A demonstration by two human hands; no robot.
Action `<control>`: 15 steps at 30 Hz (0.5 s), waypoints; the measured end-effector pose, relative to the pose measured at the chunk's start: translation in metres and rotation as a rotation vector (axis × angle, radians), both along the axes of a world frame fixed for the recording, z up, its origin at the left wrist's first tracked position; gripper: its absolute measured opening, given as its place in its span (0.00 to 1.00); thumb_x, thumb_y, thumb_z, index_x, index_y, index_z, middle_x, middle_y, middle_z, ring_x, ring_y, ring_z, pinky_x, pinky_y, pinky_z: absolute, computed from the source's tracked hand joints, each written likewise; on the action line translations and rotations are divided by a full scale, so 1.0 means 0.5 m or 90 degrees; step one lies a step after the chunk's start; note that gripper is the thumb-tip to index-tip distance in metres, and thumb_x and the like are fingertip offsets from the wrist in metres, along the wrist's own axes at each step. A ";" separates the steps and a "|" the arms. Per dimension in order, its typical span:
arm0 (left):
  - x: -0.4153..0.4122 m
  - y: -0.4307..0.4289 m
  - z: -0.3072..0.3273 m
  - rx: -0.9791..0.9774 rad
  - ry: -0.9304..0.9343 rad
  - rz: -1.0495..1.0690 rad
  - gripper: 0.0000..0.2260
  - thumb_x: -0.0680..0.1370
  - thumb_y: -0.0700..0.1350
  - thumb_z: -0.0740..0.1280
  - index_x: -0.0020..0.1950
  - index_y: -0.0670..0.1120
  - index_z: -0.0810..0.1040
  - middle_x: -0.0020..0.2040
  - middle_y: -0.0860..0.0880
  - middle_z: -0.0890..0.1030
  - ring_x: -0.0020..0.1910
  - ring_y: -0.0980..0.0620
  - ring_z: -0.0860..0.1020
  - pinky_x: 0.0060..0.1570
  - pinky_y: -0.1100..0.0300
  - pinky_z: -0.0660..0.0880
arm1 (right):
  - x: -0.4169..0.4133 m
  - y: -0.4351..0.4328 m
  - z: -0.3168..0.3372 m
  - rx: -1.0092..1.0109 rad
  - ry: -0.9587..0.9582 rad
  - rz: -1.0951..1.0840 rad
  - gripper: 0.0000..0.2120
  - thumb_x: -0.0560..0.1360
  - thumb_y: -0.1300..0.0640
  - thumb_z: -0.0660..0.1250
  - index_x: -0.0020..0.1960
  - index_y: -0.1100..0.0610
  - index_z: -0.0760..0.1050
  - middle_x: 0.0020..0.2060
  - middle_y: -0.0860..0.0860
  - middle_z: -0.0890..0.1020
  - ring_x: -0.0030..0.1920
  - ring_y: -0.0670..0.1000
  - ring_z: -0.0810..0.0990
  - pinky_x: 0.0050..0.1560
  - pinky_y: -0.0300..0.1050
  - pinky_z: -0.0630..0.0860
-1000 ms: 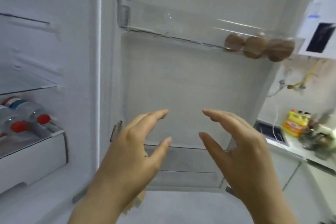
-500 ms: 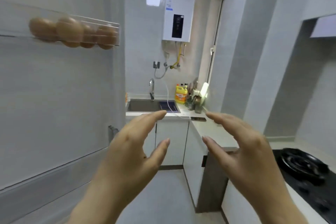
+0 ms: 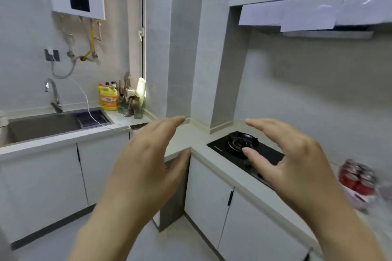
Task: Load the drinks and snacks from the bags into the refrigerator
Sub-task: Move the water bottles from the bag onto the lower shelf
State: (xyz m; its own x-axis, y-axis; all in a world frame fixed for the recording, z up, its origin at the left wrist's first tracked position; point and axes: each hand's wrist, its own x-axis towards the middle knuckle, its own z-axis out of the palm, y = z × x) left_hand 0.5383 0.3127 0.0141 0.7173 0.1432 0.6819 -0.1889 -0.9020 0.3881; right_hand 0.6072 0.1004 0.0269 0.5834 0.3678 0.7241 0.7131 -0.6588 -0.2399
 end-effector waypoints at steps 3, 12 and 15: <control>0.052 -0.011 -0.014 -0.015 0.012 -0.070 0.24 0.74 0.50 0.68 0.70 0.55 0.69 0.57 0.66 0.67 0.56 0.66 0.66 0.54 0.70 0.62 | 0.004 -0.026 -0.008 -0.021 0.032 -0.084 0.21 0.69 0.59 0.76 0.61 0.52 0.78 0.56 0.42 0.80 0.58 0.40 0.74 0.59 0.19 0.59; 0.208 -0.195 -0.011 0.022 0.037 -0.270 0.23 0.76 0.50 0.66 0.71 0.54 0.67 0.65 0.60 0.73 0.64 0.60 0.69 0.57 0.72 0.57 | 0.026 -0.208 -0.001 -0.043 0.049 -0.296 0.21 0.70 0.56 0.73 0.63 0.49 0.77 0.58 0.40 0.78 0.60 0.44 0.76 0.60 0.36 0.67; 0.251 -0.283 -0.010 0.020 0.032 -0.320 0.24 0.76 0.50 0.66 0.72 0.54 0.67 0.64 0.61 0.73 0.63 0.60 0.70 0.54 0.75 0.60 | 0.041 -0.289 -0.004 -0.034 0.053 -0.344 0.21 0.70 0.56 0.74 0.63 0.49 0.77 0.58 0.41 0.79 0.59 0.45 0.77 0.59 0.36 0.67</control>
State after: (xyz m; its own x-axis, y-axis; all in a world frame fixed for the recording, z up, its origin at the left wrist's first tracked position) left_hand 0.6638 0.1712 0.0093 0.7242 -0.2476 0.6436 -0.5843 -0.7160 0.3820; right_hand 0.6276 -0.0439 0.0248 0.7538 0.0347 0.6562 0.2499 -0.9387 -0.2373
